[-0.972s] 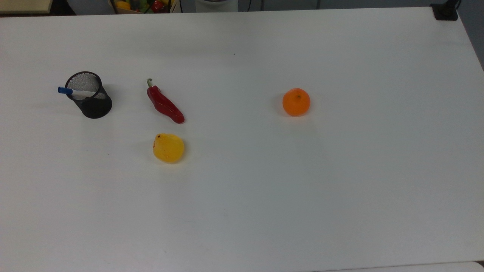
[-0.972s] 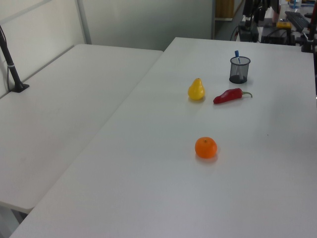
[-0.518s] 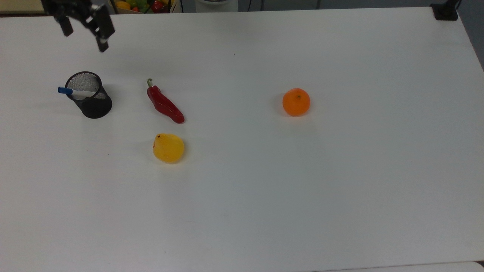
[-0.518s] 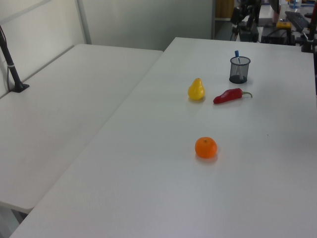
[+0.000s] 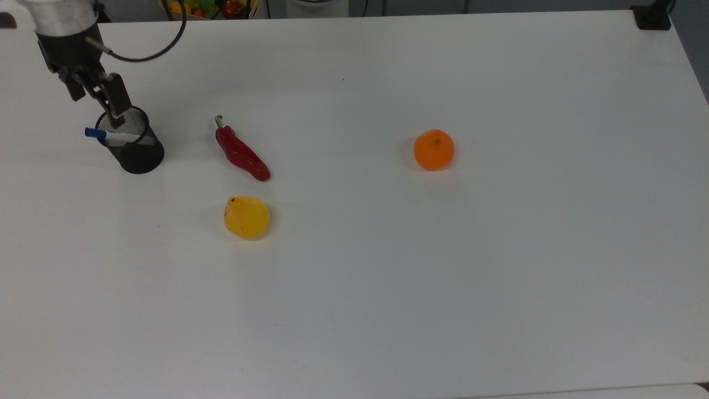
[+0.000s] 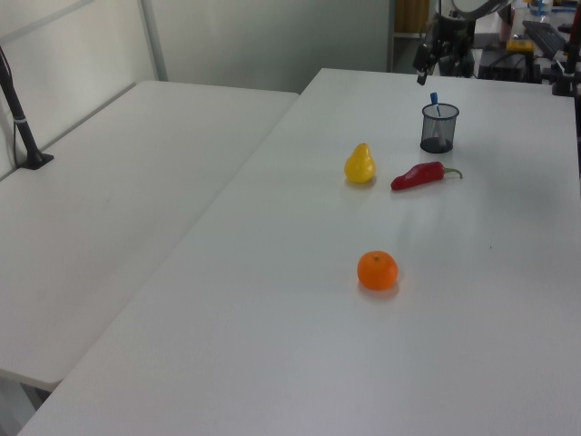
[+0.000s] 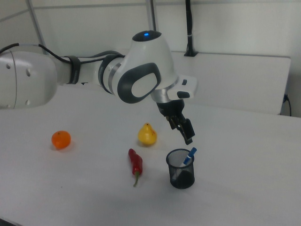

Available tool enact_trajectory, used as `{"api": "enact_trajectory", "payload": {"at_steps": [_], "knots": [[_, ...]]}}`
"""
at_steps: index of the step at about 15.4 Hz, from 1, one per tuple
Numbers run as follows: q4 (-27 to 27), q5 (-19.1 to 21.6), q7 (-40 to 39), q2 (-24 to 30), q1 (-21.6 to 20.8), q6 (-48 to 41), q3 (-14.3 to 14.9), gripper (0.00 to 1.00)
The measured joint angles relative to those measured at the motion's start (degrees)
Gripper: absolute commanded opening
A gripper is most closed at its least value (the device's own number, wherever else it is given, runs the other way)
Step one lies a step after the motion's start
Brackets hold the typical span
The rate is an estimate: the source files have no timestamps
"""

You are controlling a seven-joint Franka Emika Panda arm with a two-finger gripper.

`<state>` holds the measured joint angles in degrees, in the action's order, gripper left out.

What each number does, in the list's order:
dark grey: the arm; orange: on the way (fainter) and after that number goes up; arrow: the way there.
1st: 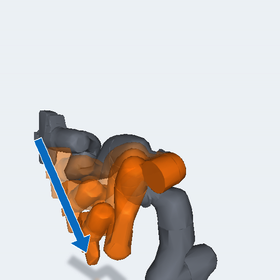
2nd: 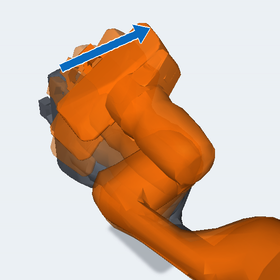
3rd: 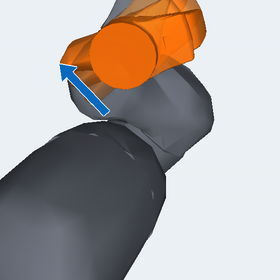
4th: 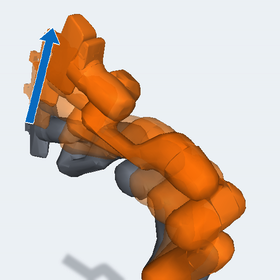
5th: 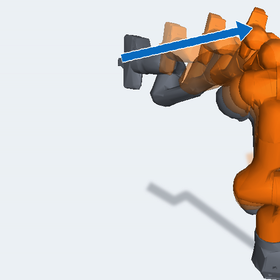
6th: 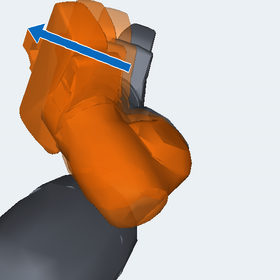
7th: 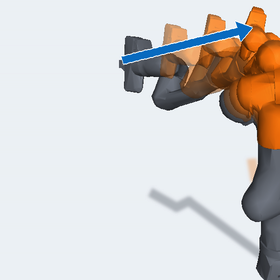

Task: Take marker pen
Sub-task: 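Move the gripper over the black mesh pen cup and lower it, then grasp the blue-capped marker and lift it out of the cup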

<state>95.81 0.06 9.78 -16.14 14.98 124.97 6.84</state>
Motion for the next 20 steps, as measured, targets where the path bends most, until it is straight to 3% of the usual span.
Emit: {"api": "enact_trajectory", "payload": {"at_steps": [8,12,20], "knots": [[-0.01,0.00,5.68,-4.64,1.31,6.54,0.02,0.82],[0.00,0.00,6.32,-5.31,1.29,6.54,-0.01,0.73],[-0.04,-0.01,8.12,-6.69,0.92,9.05,-0.18,0.27]]}}
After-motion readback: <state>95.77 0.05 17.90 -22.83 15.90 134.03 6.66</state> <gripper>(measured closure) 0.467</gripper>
